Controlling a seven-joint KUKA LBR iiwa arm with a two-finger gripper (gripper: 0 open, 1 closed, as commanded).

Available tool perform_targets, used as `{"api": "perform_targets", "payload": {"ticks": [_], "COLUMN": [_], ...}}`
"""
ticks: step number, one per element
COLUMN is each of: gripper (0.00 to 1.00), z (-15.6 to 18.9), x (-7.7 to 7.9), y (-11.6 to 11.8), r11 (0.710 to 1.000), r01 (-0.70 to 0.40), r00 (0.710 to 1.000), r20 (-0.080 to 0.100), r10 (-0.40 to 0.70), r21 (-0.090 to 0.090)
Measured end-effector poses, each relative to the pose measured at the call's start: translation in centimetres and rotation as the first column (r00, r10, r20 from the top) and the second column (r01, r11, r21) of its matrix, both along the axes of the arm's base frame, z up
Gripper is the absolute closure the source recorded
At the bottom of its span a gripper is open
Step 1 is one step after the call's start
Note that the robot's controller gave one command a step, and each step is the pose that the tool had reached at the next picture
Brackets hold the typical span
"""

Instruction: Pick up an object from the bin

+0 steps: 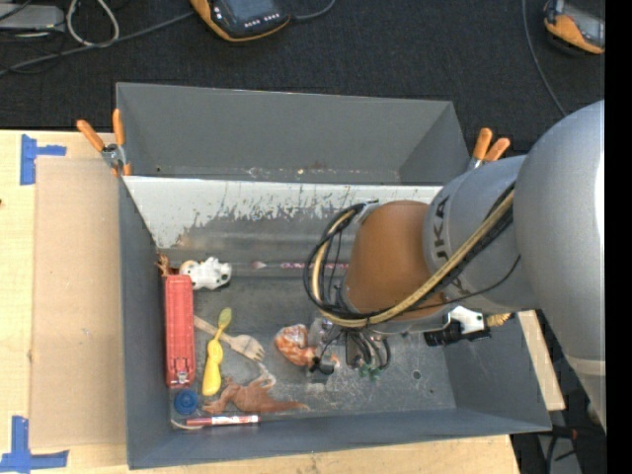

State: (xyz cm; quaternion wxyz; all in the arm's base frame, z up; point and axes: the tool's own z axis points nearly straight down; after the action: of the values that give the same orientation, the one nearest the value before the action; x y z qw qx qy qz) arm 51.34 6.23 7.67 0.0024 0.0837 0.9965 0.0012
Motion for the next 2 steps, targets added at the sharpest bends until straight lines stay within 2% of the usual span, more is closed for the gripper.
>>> {"api": "perform_targets", "payload": {"ticks": [1,2], "gripper": [1.0,1.0], "z": [0.7,3.1], "x": [0.0,-0.2], "y": [0.0,0.0], "r11": [1.0,1.0], "r01": [0.0,-0.001], "r00": [1.0,1.0], "r20": [0.001,-0.007], "r10": [0.0,0.001], "r21": [0.0,0.0]}}
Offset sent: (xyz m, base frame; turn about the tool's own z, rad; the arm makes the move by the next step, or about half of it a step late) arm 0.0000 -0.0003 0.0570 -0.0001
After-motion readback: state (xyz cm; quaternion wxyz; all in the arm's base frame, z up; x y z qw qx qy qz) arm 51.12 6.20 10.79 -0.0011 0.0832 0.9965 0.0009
